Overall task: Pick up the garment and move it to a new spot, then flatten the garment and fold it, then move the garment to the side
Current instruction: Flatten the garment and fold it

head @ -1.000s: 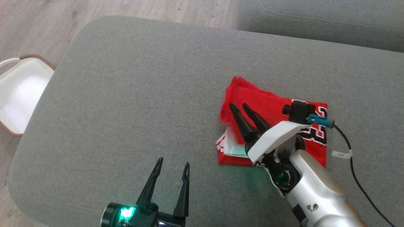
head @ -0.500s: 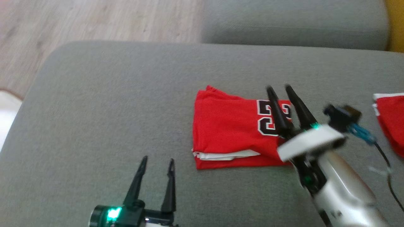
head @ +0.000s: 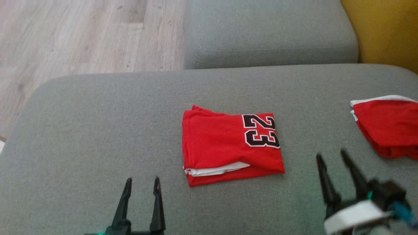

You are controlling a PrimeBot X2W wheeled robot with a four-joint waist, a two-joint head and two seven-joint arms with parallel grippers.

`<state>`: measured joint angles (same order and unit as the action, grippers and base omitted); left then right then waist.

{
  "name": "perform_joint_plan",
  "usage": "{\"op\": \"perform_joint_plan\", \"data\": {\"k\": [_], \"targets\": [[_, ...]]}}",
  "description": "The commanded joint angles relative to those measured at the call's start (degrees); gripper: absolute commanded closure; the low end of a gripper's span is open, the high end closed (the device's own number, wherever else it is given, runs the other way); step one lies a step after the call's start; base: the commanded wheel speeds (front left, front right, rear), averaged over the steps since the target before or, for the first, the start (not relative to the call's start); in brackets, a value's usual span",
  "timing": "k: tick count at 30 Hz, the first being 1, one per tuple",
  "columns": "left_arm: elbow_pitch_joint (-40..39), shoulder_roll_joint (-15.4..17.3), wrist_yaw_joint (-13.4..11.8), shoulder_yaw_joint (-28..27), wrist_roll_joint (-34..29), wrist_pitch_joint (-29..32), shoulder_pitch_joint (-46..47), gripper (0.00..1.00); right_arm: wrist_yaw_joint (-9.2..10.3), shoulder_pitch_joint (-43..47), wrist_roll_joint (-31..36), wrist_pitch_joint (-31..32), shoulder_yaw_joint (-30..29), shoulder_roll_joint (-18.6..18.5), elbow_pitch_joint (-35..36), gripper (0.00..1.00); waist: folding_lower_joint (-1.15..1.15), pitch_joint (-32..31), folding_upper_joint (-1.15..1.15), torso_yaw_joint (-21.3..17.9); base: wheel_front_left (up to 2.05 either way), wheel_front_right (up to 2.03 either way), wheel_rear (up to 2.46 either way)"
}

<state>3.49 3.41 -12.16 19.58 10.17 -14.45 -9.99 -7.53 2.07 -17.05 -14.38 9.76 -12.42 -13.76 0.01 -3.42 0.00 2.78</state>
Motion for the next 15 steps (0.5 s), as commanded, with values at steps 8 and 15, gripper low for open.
{"op": "perform_joint_plan", "data": {"k": [8,15], "targets": [[-2.1,-0.5,-0.2,-4.2,-0.2,-0.5,-1.8,0.00,0.04,7.2,4.5,-0.6,-0.8,4.4,2.8,0.00,-0.01,-1.9,0.00,0.0,0.00,0.00,0.00],[-1.9,-0.5,0.2,-4.7,-0.2,-0.5,-2.4,0.00,0.04,8.4,5.6,-0.6,-1.8,5.6,3.4,0.00,-0.01,-2.1,0.00,0.4,0.00,0.00,0.00]]}}
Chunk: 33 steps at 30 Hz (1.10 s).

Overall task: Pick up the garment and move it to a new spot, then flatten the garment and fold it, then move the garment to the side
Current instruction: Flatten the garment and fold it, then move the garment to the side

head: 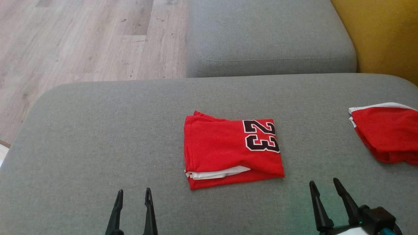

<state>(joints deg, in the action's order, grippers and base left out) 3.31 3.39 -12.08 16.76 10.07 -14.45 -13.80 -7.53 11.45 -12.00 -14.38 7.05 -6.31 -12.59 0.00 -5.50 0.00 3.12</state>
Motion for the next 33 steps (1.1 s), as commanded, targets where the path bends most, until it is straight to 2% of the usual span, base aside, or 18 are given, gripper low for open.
{"op": "perform_joint_plan", "data": {"k": [1,33], "targets": [[-1.6,-0.5,0.2,-1.9,-0.1,-0.5,1.3,0.00,0.04,-0.9,0.6,-0.6,0.7,-0.4,2.3,0.00,0.00,-0.1,0.00,0.1,0.00,0.00,0.00],[-0.1,-0.5,1.3,-2.1,-0.8,-0.5,0.5,0.00,0.04,0.0,0.6,-0.6,0.4,0.0,2.9,0.00,0.00,0.0,0.00,-0.3,0.00,0.00,0.00]]}}
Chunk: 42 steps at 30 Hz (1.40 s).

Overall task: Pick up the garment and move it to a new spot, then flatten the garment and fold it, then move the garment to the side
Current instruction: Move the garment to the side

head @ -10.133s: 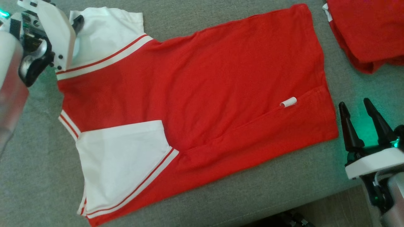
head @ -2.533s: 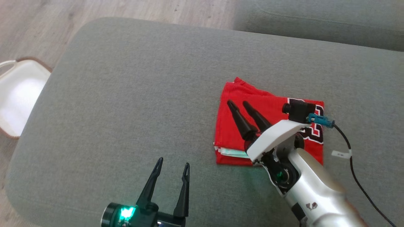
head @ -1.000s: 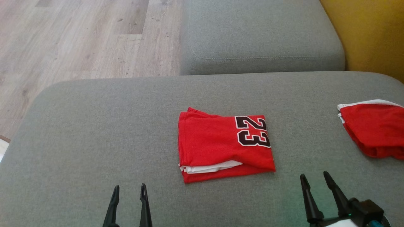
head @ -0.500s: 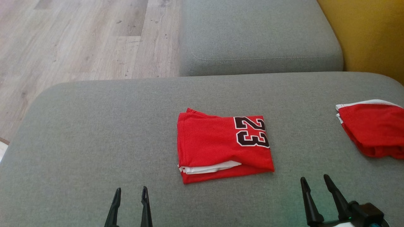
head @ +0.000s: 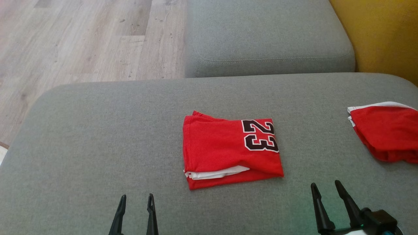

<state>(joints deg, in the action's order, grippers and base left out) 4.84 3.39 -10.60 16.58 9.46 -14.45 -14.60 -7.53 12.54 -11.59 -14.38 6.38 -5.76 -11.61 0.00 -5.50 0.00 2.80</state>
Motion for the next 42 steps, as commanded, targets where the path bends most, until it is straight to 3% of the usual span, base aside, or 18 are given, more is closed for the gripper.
{"op": "perform_joint_plan", "data": {"k": [1,11,18,26,38,39,40,41,42], "targets": [[-1.6,-0.5,-0.2,-1.8,-0.2,-0.5,1.3,0.00,0.04,-1.2,0.1,-0.6,1.1,-0.6,1.9,0.00,0.00,0.2,0.00,0.0,0.00,0.00,0.00],[-1.7,-0.5,-0.4,-0.5,-0.7,-0.5,2.4,0.00,0.04,-5.0,-0.7,-0.6,2.7,-1.7,0.0,0.00,0.00,3.8,0.00,0.8,0.00,0.00,0.00],[-1.6,-0.5,-0.8,1.4,-0.7,-0.5,4.4,0.00,0.04,-12.5,-6.2,-0.1,3.5,-2.4,-5.9,0.00,0.00,8.0,0.00,2.0,0.00,0.00,0.00],[-1.3,-0.5,-1.7,3.0,-0.4,-0.5,7.9,0.00,0.04,-23.8,-14.5,9.9,5.1,-3.2,-12.9,0.00,0.00,11.9,0.00,2.8,0.00,0.00,0.00],[-0.5,-0.5,-2.4,5.2,-0.3,-0.5,11.4,0.00,0.04,-34.4,-21.1,17.5,9.3,-2.3,-25.3,0.02,0.00,15.2,0.00,3.5,0.00,0.00,0.00],[-0.5,-0.5,-2.5,5.2,-0.3,-0.5,11.6,0.00,0.04,-34.8,-22.0,17.9,10.2,-2.1,-25.8,0.15,0.00,15.3,0.00,3.5,0.00,0.00,0.00],[-0.4,-0.5,-2.5,5.3,-0.3,-0.5,11.7,0.00,0.04,-35.2,-22.8,18.0,11.0,-2.0,-26.2,0.51,0.00,15.5,0.00,3.4,0.00,0.00,0.00],[-0.5,-0.5,-2.6,5.2,-0.3,-0.5,11.8,0.00,0.04,-35.5,-23.5,18.0,11.9,-2.0,-26.4,0.70,0.00,15.6,0.00,3.3,0.00,0.00,0.00],[-0.5,-0.5,-2.8,5.2,-0.2,-0.5,11.8,0.00,0.04,-35.8,-24.1,17.8,12.6,-2.1,-26.4,1.00,0.00,15.8,0.00,3.1,0.00,0.00,0.00]]}}
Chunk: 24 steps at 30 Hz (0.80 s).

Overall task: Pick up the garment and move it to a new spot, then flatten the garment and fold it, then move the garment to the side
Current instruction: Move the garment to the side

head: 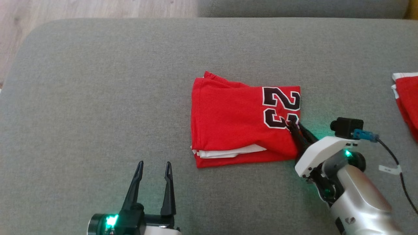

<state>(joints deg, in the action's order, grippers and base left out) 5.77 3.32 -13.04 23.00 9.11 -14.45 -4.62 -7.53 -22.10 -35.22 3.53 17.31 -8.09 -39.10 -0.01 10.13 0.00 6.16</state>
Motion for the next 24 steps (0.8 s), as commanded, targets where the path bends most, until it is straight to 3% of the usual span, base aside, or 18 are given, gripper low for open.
{"op": "perform_joint_plan", "data": {"k": [1,10,16,24], "targets": [[-1.5,-0.4,-0.5,-1.2,0.2,-0.5,1.8,0.00,0.04,-1.4,-1.0,-0.7,2.1,0.1,1.0,1.00,0.01,0.3,0.00,-0.5,0.00,0.00,0.00],[-2.2,-0.4,-0.4,-1.9,-0.8,-0.5,2.7,0.00,0.04,-5.4,-0.9,-6.5,5.0,-3.1,1.5,1.00,0.01,2.4,0.00,-5.8,0.00,0.00,0.00],[-3.5,-0.4,-0.1,-2.9,-2.0,-0.5,4.8,0.00,0.04,-9.9,2.2,-7.2,6.1,-12.7,5.3,1.00,0.01,5.2,0.00,-9.7,0.00,0.00,0.00],[-4.8,-0.4,0.5,-3.5,-1.7,-0.5,6.7,0.00,0.04,-13.3,5.2,-4.9,1.3,-26.7,9.8,1.00,0.01,8.0,0.00,-12.0,0.00,0.00,0.00]]}}
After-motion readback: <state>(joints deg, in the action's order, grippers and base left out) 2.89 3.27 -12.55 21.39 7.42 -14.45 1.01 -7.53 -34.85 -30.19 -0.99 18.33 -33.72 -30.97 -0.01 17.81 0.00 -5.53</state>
